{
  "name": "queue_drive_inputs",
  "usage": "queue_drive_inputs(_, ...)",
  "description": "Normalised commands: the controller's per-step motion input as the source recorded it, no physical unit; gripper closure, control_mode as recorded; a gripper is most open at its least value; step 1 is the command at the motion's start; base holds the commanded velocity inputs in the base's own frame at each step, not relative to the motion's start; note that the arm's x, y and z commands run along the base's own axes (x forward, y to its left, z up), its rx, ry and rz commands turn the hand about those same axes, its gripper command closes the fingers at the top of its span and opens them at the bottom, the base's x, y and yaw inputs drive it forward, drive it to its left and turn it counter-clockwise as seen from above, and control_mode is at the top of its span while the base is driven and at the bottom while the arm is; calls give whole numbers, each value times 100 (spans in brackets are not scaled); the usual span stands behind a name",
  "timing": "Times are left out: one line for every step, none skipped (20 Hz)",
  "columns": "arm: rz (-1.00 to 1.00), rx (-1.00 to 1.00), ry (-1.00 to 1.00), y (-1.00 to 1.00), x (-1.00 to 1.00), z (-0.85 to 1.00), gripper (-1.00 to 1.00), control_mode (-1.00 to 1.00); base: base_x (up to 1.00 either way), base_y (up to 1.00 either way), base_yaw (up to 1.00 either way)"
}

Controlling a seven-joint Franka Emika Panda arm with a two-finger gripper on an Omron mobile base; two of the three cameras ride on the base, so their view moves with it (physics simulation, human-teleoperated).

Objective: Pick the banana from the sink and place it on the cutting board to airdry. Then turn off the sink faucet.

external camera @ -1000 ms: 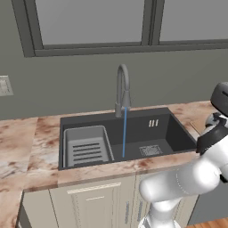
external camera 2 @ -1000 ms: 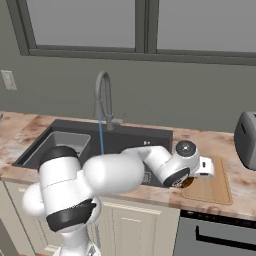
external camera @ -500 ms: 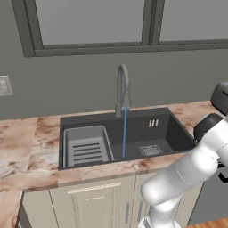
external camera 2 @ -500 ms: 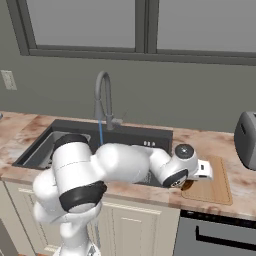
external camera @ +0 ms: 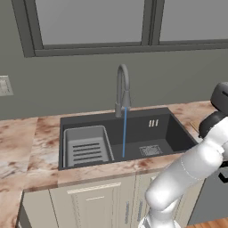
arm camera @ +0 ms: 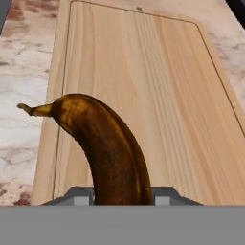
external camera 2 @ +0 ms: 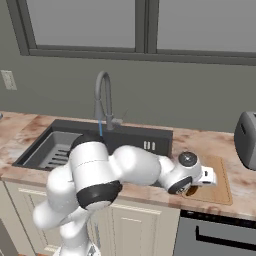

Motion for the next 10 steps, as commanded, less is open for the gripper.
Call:
queue_drive_inputs(1, 0, 0, -29, 6, -23, 100, -100, 0, 0, 0)
queue_drive_inputs(1, 0, 0, -26, 6, -23, 100, -100, 0, 0, 0)
queue_drive_inputs(1, 0, 0, -21, 9, -23, 100, -100, 0, 0, 0)
queue_drive_inputs(1, 0, 0, -16, 11, -24, 100, -100, 0, 0, 0)
queue_drive_inputs(1, 0, 0, -10, 13, -25, 100, -100, 0, 0, 0)
queue_drive_inputs(1, 0, 0, -4, 15, -25, 100, -100, 0, 0, 0)
queue_drive_inputs(1, 0, 0, 0, 19, -25, 100, -100, 0, 0, 0)
queue_drive_inputs(1, 0, 0, 0, 21, -27, 100, -100, 0, 0, 0)
queue_drive_inputs(0, 0, 0, 0, 21, -29, 100, -100, 0, 0, 0)
queue_drive_inputs(0, 0, 0, 0, 21, -31, 100, -100, 0, 0, 0)
